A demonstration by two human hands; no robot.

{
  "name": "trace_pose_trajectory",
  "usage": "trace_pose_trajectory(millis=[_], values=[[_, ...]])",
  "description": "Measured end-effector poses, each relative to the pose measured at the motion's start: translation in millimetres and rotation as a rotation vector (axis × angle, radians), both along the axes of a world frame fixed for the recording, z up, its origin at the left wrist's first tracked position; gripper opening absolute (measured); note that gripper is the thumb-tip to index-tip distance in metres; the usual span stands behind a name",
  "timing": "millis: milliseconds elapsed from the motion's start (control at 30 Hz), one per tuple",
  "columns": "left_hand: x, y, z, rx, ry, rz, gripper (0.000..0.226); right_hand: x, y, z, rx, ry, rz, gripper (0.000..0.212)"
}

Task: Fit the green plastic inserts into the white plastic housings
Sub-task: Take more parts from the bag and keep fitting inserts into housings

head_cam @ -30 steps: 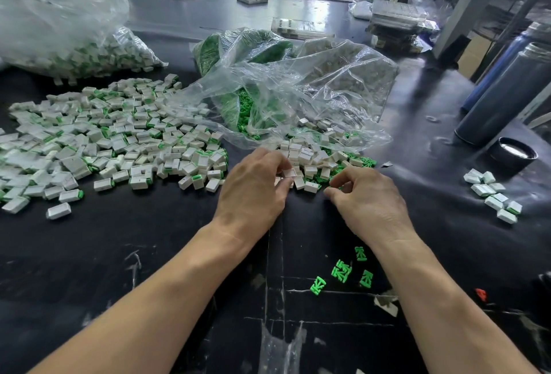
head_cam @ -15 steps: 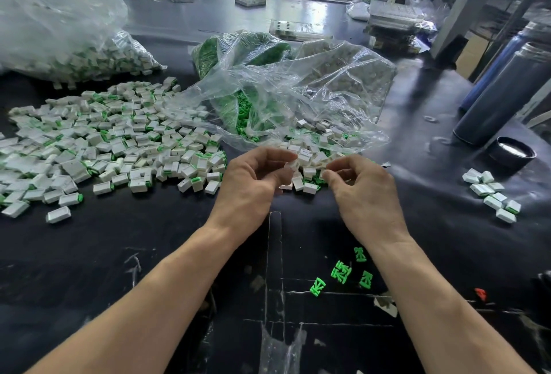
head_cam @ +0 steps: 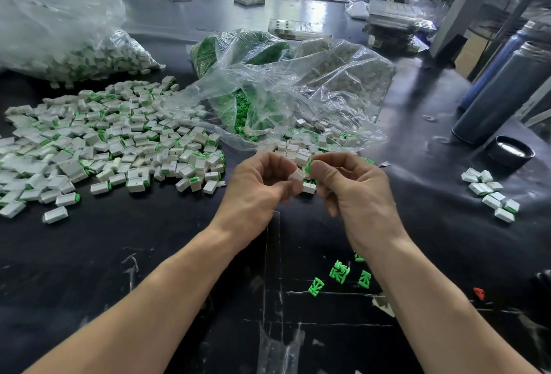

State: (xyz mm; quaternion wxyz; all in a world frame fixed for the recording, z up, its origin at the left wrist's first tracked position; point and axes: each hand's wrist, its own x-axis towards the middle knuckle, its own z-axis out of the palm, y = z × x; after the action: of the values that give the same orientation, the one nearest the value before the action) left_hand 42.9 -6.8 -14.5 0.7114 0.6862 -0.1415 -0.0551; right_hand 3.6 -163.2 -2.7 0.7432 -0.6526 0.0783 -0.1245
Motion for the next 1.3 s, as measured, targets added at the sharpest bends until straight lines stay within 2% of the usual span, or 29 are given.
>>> trace_pose_trajectory(millis=[567, 833, 1000, 1300], values=[[-4, 0, 2, 0.016, 0.008, -0.018, 0.024, -2, 5, -4, -0.188, -0.061, -0.016, 0.006], [-7, 0, 5, -0.039, 0.041, -0.007, 0.019, -4, 8, -2, -0.267, -0.078, -0.07, 0.008], [-8, 0, 5, -0.022, 0.06, 0.025, 0.019, -7, 6, 2, -0.265, -0.043, -0.016, 0.007], [-7, 6, 4, 0.178, -0.074, 0.069, 0.019, -12, -1, 10, -0.861, -0.021, 0.028, 0.007]])
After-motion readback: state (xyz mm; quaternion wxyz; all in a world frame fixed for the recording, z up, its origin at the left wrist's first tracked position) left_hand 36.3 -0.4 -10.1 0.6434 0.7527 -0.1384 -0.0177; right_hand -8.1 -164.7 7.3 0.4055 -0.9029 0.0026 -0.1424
